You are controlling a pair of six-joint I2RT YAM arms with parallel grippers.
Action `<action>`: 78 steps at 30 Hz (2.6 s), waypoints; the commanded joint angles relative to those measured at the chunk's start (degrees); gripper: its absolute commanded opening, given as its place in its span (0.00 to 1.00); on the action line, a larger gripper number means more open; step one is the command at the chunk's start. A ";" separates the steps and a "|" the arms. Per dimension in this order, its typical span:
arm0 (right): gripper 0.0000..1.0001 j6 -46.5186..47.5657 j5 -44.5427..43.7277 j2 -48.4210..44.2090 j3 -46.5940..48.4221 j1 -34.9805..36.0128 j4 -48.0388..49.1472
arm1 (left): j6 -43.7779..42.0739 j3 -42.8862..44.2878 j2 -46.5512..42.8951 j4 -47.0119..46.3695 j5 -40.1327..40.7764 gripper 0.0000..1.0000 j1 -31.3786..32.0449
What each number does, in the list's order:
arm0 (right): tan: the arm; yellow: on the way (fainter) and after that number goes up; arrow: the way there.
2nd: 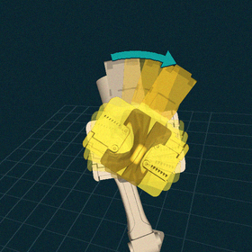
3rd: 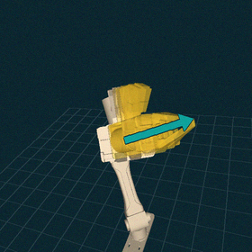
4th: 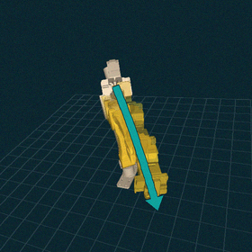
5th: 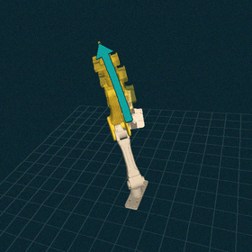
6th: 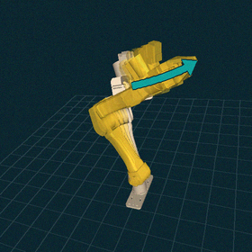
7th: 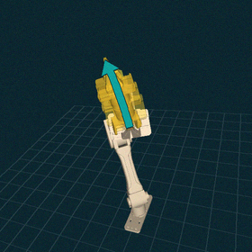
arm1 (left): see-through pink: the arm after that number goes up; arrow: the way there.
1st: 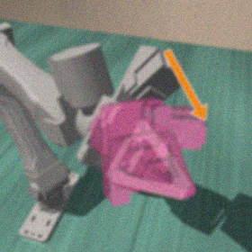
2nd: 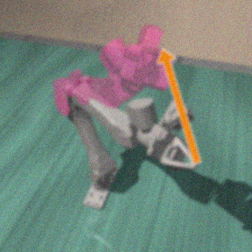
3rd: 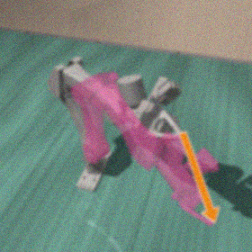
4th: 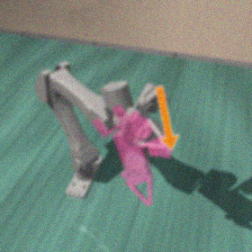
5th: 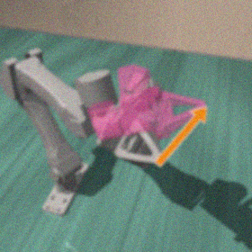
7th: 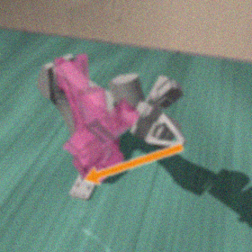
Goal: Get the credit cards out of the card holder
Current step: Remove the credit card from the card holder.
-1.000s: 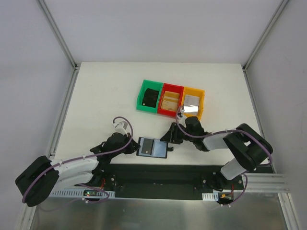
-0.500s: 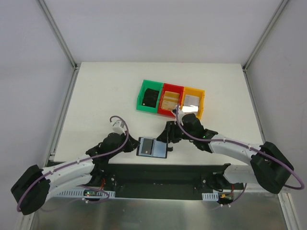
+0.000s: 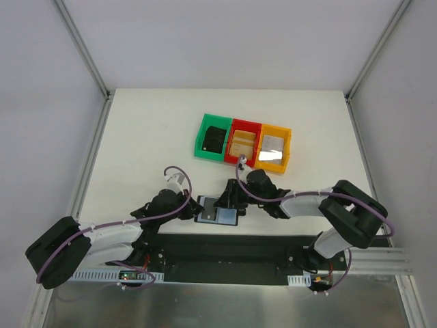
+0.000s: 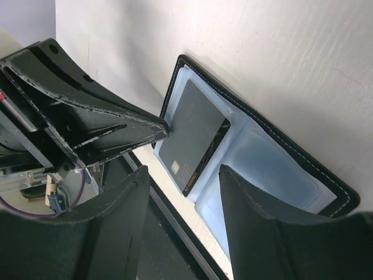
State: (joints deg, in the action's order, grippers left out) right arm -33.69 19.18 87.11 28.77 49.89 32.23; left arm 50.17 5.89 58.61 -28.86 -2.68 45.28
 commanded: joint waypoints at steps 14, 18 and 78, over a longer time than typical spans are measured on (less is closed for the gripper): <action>0.53 -5.94 0.60 5.88 -0.82 0.74 12.42 | 1.33 -3.69 0.54 -3.66 0.30 0.00 -0.54; 0.53 -6.47 0.24 6.58 -1.44 0.74 13.12 | 1.51 -3.96 0.28 -3.66 0.48 0.00 -0.63; 0.17 -9.82 1.83 13.79 0.40 1.26 17.69 | -0.51 -1.14 -13.60 9.51 2.33 0.15 -0.63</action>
State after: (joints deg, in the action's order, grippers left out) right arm -43.55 20.38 100.05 27.57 51.31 48.23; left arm 51.53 3.38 48.42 -25.78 -2.39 45.28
